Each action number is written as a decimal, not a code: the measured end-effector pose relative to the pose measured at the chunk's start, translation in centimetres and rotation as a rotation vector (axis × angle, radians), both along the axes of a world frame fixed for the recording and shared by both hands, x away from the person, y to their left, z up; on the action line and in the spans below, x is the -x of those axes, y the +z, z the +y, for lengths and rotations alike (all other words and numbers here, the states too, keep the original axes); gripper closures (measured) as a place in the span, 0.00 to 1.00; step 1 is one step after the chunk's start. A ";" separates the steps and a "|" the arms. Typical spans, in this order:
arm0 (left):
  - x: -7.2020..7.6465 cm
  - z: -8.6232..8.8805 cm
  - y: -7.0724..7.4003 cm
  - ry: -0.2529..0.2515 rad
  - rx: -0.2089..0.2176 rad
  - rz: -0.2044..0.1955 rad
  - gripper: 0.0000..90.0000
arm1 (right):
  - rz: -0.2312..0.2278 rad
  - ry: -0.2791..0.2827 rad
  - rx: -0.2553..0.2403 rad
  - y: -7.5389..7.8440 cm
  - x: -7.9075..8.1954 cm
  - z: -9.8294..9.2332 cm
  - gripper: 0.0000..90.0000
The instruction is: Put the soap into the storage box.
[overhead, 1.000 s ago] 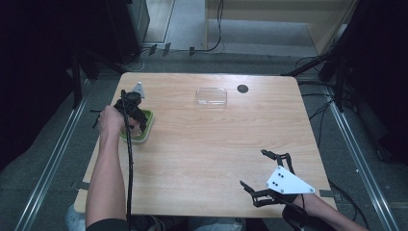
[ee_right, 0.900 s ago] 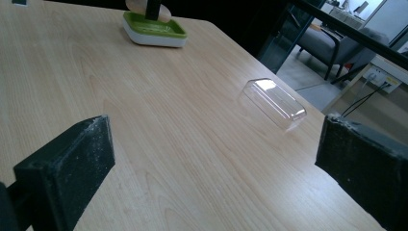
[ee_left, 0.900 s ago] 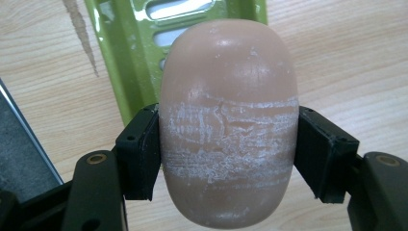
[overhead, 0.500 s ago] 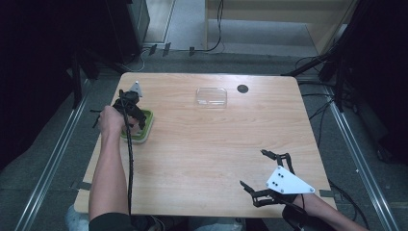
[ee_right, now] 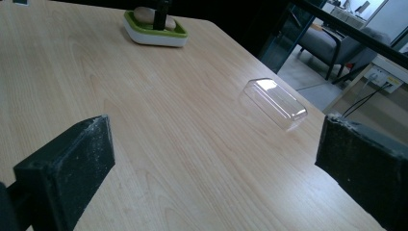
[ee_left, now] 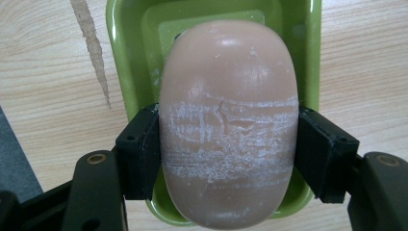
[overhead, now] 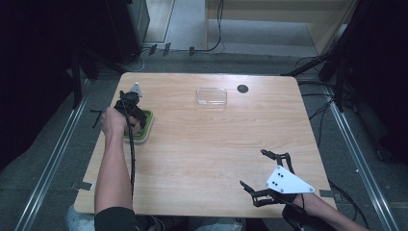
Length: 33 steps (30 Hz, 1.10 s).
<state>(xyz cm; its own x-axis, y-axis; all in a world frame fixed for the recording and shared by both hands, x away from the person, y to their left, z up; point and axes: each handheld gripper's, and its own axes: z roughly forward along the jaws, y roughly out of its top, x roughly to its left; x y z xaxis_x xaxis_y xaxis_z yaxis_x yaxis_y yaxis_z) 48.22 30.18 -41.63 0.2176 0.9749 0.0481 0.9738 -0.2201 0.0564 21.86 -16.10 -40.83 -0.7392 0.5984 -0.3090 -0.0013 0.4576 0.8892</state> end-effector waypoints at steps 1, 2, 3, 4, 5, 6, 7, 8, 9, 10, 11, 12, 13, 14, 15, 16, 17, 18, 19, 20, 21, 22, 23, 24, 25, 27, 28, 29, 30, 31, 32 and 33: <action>0.0 0.0 -0.1 0.004 0.000 -0.007 0.37 | 0.000 0.000 0.000 0.0 0.0 0.0 0.00; 0.0 0.1 -0.1 0.007 0.002 -0.009 0.37 | 0.000 0.001 0.001 0.0 0.0 0.0 0.00; 0.0 0.1 -0.2 0.011 0.002 -0.012 0.37 | 0.000 0.001 0.001 0.0 0.0 0.0 0.00; 0.0 0.1 -0.3 0.012 0.000 -0.013 0.37 | 0.000 0.001 0.002 0.0 0.0 0.0 0.00; -0.1 0.1 -0.3 0.011 -0.003 -0.011 0.37 | 0.000 0.001 0.001 0.0 0.0 0.0 0.00; -0.1 0.1 -0.3 0.009 -0.006 -0.013 0.37 | 0.000 0.001 0.001 0.0 0.0 0.0 0.00; -0.1 0.1 -0.4 0.009 -0.008 -0.016 0.37 | 0.004 0.002 0.001 0.0 0.0 0.0 0.00; -0.1 0.1 -0.4 0.009 -0.008 -0.013 0.37 | 0.002 0.002 0.003 0.0 0.0 0.1 0.00; -0.2 0.1 -0.4 0.009 -0.010 -0.012 0.37 | 0.002 0.004 0.004 0.0 0.0 0.1 0.00; -0.2 0.0 -0.5 0.012 -0.011 -0.010 0.37 | 0.002 0.004 0.004 0.0 0.0 0.1 0.00; -0.2 0.0 -0.6 0.015 -0.012 -0.011 0.37 | 0.002 0.003 0.003 0.0 0.0 0.1 0.00; -0.2 0.0 -0.7 0.021 -0.006 -0.013 0.37 | 0.003 0.002 0.002 0.0 0.0 0.1 0.00; -0.2 0.0 -0.8 0.021 -0.004 -0.011 0.37 | 0.002 0.003 0.002 0.0 0.0 0.1 0.00; -0.2 -0.1 -0.8 0.025 -0.008 -0.013 0.37 | 0.002 0.004 0.003 0.0 0.0 0.1 0.00; -0.2 -0.1 -0.9 0.026 -0.007 -0.013 0.37 | 0.002 0.004 0.003 0.0 0.0 0.1 0.00; -0.2 -0.1 -0.9 0.026 -0.005 -0.015 0.37 | 0.002 0.004 0.003 0.0 0.0 0.0 0.00; -0.2 -0.2 -0.9 0.026 -0.004 -0.012 0.37 | 0.000 0.003 0.002 0.0 0.0 0.0 0.00; -0.3 -0.2 -1.0 0.027 -0.003 -0.013 0.37 | 0.001 0.002 0.001 0.0 0.0 0.0 0.00; -0.3 -0.2 -1.0 0.031 -0.005 -0.010 0.37 | 0.001 0.001 0.000 0.0 0.0 0.0 0.00; -0.3 -0.2 -1.1 0.033 -0.004 -0.012 0.36 | 0.000 0.002 0.001 0.0 0.0 0.0 0.00; -0.2 -0.1 -1.0 0.036 -0.003 -0.016 0.36 | 0.001 0.003 0.001 0.0 0.0 0.0 0.00; -0.2 -0.1 -1.0 0.038 -0.003 -0.019 0.36 | 0.003 0.002 0.001 0.0 0.0 0.0 0.00; -0.2 -0.2 -0.8 0.035 -0.003 -0.021 0.35 | 0.003 0.001 0.000 0.0 0.0 0.0 0.00; -0.2 -0.2 -0.7 0.034 -0.004 -0.020 0.35 | 0.003 0.001 0.000 0.0 0.0 0.0 0.00; -0.2 -0.2 -0.7 0.034 -0.009 -0.022 0.34 | 0.002 0.002 0.001 0.0 0.0 0.0 0.00; -0.1 -0.2 -0.5 0.036 -0.009 -0.016 0.33 | 0.000 0.003 0.002 0.0 0.0 0.0 0.00; 0.0 -0.2 -0.4 0.035 -0.010 -0.014 0.32 | -0.001 0.003 0.002 0.0 0.0 0.0 0.00; 0.1 -0.2 -0.3 0.044 -0.010 -0.018 0.31 | -0.002 0.002 0.001 0.0 0.0 0.0 0.00; 0.1 -0.2 -0.2 0.046 -0.005 -0.014 0.30 | -0.002 0.001 -0.001 0.0 0.0 0.0 0.00; 0.2 -0.2 -0.1 0.046 -0.002 -0.009 0.29 | -0.002 0.001 -0.001 0.0 0.0 0.0 0.00; 0.3 -0.2 0.1 0.045 -0.002 -0.009 0.27 | -0.002 0.002 0.001 0.0 0.0 0.0 0.00; 0.4 -0.2 0.3 0.051 -0.005 -0.018 0.24 | 0.000 0.002 0.000 0.0 0.0 0.0 0.00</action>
